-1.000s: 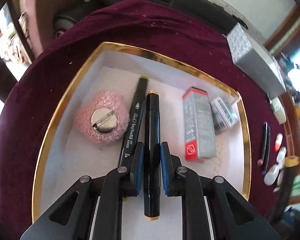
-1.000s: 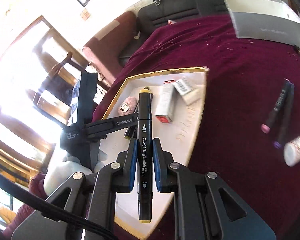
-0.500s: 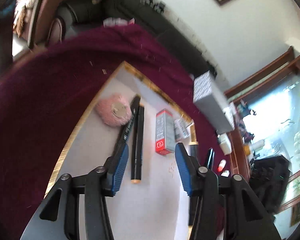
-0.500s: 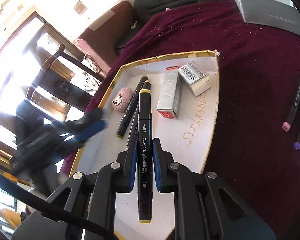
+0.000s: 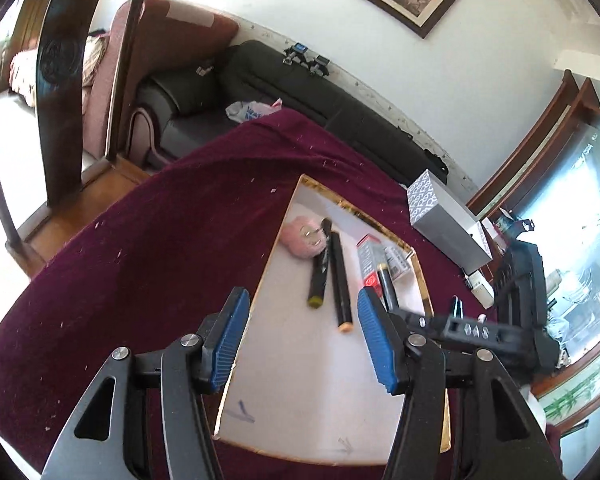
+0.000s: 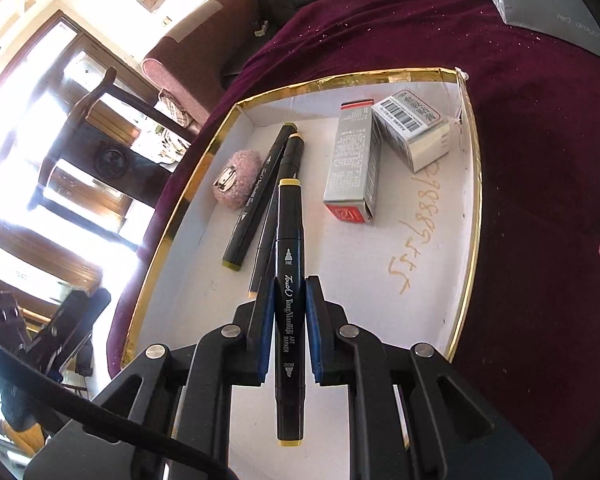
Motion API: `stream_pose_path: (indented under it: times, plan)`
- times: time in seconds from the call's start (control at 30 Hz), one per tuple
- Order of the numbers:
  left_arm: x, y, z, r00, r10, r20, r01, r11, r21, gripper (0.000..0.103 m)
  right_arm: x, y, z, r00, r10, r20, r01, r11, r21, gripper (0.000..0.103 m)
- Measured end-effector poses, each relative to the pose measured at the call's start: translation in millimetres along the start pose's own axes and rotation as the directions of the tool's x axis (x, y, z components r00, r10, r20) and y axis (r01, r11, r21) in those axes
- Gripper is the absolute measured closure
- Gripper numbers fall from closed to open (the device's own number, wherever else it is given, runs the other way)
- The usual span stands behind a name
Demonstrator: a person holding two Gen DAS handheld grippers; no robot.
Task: Organize objects
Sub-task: 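Lower the marker into the tray with right gripper while left gripper releases its marker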
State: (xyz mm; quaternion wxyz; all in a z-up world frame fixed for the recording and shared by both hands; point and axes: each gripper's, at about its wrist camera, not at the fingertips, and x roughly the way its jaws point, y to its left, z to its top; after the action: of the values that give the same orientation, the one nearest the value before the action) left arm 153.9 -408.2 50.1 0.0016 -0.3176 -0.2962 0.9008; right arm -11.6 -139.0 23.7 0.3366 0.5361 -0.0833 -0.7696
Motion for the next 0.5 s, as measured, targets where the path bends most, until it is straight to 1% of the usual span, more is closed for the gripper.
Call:
stream_pose_path:
  times: [0.17, 0.27, 0.37, 0.5]
  plan:
    - [-5, 9, -1, 1.000, -0.007, 0.012, 0.007, 1.000, -0.025, 0.052, 22, 12, 24, 0.996, -0.086, -0.008, 0.085, 0.995, -0.043, 0.090]
    - [-10, 9, 0, 1.000, -0.005, 0.021, 0.005, 1.000, -0.012, 0.052, 41, 11, 38, 0.991, -0.132, -0.020, 0.131, 0.990, -0.043, 0.090]
    - [-13, 8, -1, 1.000, 0.000, 0.028, 0.000, 1.000, 0.009, 0.052, 51, 8, 47, 0.989, -0.147, -0.031, 0.147, 0.989, -0.029, 0.090]
    - [-12, 6, -3, 1.000, -0.009, 0.022, 0.008, 1.000, 0.025, 0.052, 49, 5, 50, 0.990, -0.136, -0.029, 0.136, 0.991, -0.015, 0.089]
